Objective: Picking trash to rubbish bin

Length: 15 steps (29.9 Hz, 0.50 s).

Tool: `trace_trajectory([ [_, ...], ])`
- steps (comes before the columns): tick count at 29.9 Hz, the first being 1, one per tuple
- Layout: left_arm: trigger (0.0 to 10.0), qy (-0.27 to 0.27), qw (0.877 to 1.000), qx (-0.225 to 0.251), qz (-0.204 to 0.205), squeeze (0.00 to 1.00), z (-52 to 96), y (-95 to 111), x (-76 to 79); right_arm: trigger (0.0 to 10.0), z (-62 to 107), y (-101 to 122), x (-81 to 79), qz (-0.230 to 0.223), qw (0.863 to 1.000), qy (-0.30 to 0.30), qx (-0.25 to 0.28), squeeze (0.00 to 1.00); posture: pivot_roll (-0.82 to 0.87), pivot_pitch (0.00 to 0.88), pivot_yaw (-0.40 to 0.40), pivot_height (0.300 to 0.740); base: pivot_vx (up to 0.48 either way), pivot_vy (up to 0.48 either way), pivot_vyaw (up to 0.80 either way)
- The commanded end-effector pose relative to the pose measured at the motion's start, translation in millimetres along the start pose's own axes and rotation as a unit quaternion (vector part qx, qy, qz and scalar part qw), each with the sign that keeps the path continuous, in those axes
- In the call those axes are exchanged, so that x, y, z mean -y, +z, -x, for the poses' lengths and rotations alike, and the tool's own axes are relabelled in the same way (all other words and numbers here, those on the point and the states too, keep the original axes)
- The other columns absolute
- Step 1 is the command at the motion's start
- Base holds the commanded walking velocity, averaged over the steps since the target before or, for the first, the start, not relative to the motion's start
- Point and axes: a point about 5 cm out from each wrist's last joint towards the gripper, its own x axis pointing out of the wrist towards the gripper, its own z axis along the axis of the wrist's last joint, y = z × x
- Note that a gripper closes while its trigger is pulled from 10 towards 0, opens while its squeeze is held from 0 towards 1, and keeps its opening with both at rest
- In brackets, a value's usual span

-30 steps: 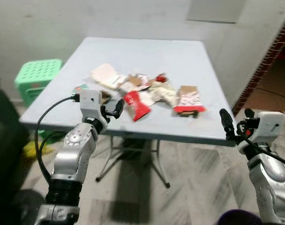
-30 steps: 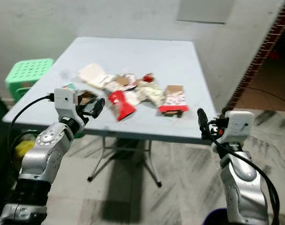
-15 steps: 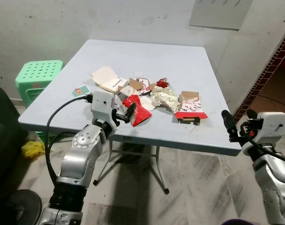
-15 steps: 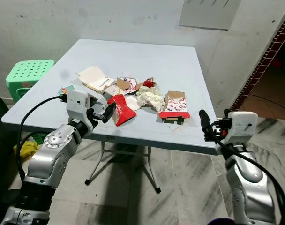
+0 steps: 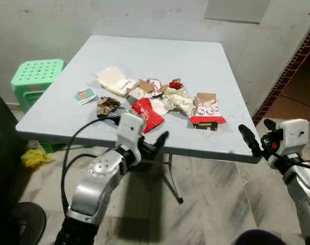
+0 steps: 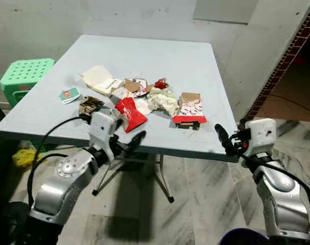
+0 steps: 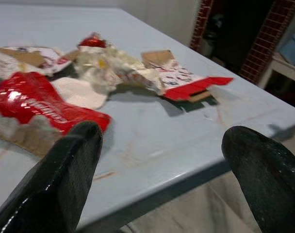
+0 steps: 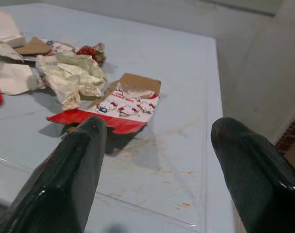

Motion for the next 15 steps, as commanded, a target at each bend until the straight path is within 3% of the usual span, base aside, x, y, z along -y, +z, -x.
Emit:
trace_trajectory([
  [1, 10.0, -0.018, 1.0, 0.007, -0.009, 0.0, 2.3, 6.5, 6.7, 10.0, -3.8, -3.1, 5.1, -0.023, 1.0, -0.005, -0.003, 0.0, -0.06, 0.202, -0.041, 0.74, 0.0, 0.0, 0.0],
  [15, 10.0, -0.032, 0.999, 0.013, -0.017, 0.0, 0.8, 18.5, 9.7, 10.0, -49.6, -0.2, -10.4, -0.134, 0.99, 0.017, 0.024, 0.0, -0.03, 0.205, -0.021, 0.74, 0.0, 0.0, 0.0],
])
